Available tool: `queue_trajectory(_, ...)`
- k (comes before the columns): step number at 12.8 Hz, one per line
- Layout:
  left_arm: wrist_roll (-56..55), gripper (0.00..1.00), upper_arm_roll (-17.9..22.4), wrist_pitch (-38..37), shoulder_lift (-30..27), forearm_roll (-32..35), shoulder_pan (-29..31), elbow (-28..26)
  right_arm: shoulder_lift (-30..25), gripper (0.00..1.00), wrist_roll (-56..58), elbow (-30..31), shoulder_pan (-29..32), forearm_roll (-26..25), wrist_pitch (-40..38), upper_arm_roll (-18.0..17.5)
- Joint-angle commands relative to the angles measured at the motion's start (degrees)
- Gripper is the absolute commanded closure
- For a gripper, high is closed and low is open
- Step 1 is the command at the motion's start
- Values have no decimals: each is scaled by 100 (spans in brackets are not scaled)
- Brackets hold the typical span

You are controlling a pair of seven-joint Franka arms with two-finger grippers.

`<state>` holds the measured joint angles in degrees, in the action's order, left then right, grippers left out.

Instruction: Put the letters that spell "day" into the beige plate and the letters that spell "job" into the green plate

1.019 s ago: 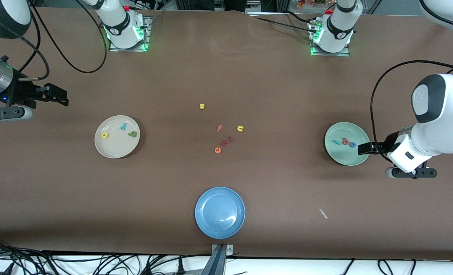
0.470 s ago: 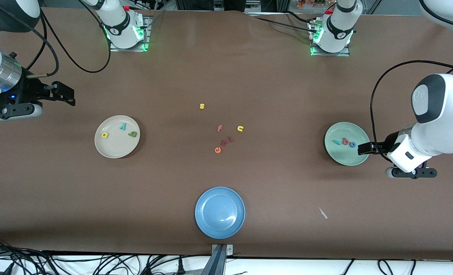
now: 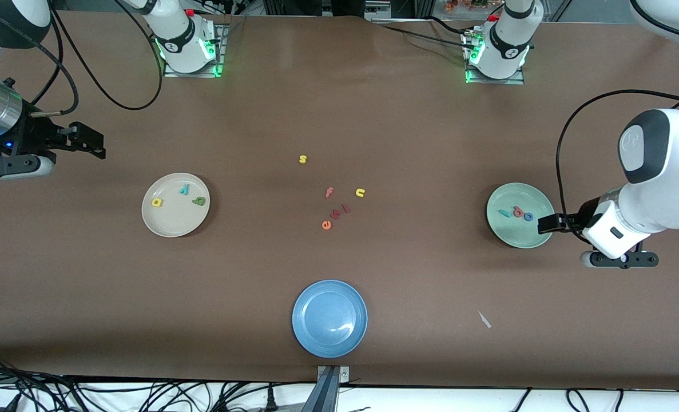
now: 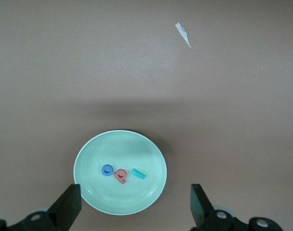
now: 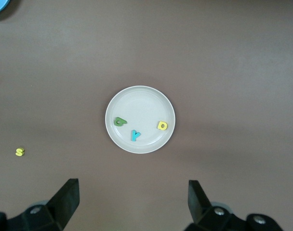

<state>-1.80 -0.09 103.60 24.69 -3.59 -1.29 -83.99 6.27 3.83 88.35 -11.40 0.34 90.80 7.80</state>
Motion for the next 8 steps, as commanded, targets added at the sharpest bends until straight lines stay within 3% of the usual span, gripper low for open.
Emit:
queue_trajectory(1, 163, 1, 53, 46, -105, -125, -20, -56, -12, 0, 92, -73, 15, 54, -107, 11)
queue_trajectory(8, 163, 1, 44, 46, -105, -125, -20, -65, -12, 0, 118, -81, 24, 80, -98, 11)
